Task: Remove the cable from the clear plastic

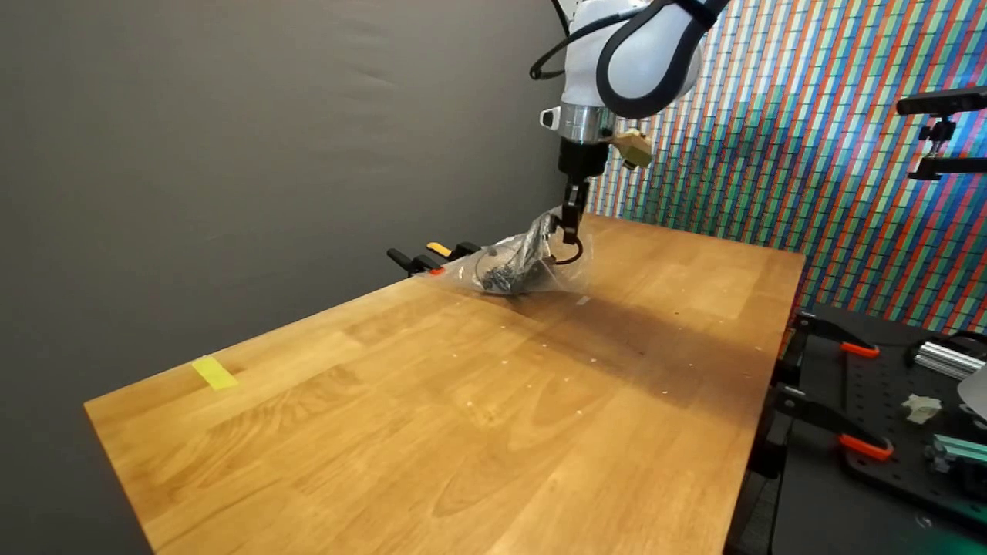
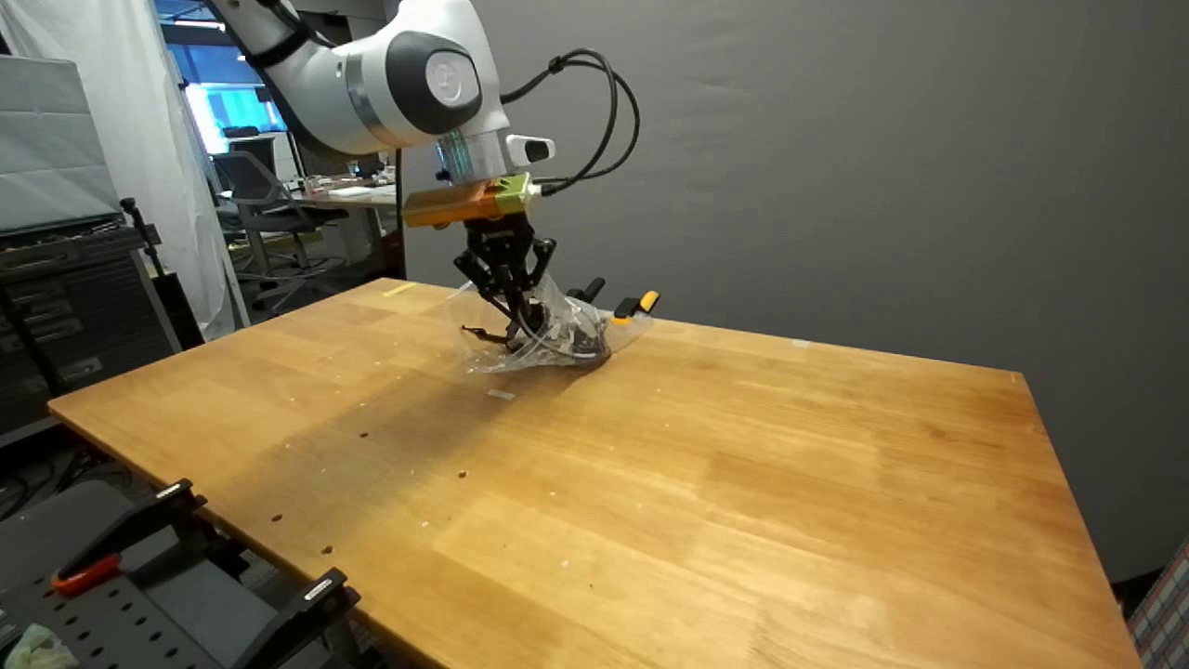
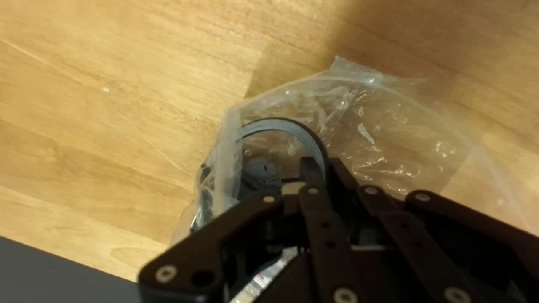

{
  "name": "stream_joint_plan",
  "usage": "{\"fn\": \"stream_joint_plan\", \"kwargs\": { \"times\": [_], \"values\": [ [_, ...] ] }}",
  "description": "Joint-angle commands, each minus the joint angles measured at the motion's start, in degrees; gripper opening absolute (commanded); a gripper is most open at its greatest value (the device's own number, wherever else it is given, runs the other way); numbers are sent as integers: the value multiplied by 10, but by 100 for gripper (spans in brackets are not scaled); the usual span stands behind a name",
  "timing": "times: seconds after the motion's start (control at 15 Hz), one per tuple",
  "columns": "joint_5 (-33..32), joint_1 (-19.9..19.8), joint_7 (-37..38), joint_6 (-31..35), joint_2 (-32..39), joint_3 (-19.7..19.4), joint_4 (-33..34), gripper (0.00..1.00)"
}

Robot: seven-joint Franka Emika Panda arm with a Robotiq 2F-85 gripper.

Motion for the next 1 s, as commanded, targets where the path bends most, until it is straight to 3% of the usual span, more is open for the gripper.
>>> {"fn": "stream_joint_plan", "kwargs": {
  "times": [0.0,0.53,0.93],
  "values": [
    [46,-49,-38,-111,-71,37,-1,10],
    [97,-81,-7,-370,-127,18,78,10],
    [114,-80,55,-530,-142,16,156,10]
  ]
}}
